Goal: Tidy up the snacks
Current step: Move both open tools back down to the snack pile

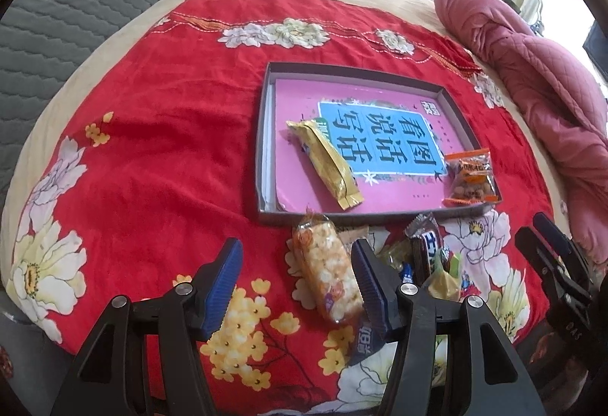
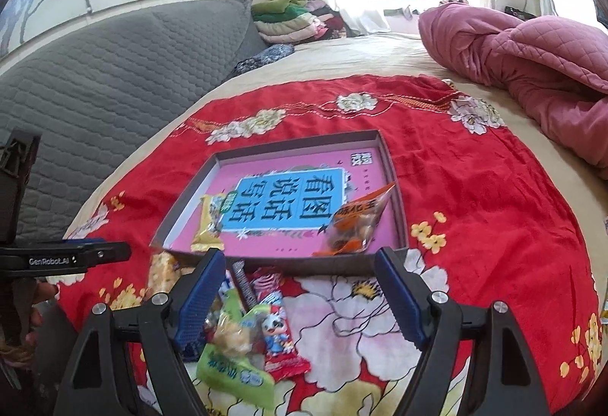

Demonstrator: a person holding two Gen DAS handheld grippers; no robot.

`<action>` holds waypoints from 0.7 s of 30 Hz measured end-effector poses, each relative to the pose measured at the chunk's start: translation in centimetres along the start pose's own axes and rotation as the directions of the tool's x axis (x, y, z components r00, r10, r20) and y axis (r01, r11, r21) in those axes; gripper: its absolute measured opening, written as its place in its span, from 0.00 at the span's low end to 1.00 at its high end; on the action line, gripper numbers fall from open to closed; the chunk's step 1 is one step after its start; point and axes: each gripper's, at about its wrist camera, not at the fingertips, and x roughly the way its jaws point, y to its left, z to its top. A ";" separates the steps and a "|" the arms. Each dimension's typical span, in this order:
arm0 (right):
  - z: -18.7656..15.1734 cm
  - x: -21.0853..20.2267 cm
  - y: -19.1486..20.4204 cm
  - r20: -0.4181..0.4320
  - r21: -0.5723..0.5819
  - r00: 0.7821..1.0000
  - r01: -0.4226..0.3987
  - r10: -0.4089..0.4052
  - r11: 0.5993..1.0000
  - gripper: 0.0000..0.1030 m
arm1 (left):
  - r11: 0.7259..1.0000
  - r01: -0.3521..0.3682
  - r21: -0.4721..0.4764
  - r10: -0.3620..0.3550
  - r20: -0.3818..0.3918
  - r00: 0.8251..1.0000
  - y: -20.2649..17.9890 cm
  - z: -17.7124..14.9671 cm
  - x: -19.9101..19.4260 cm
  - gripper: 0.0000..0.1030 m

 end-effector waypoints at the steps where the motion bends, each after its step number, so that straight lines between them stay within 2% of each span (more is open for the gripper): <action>1: -0.1 -0.1 0.2 -0.004 -0.009 1.000 -0.004 0.004 1.000 0.78 | 1.000 0.002 0.002 -0.002 -0.002 1.000 -0.1 -0.1 0.0 0.59; 14: -1.9 -0.3 3.0 -0.089 -0.083 0.995 -0.057 0.050 0.995 0.78 | 0.999 0.044 -0.011 -0.045 -0.053 0.998 0.1 -1.4 0.8 0.60; 21: -2.8 0.8 3.8 -0.153 -0.111 0.988 -0.054 0.036 0.992 0.78 | 0.998 0.058 -0.035 -0.061 -0.078 0.995 0.5 -1.7 1.5 0.60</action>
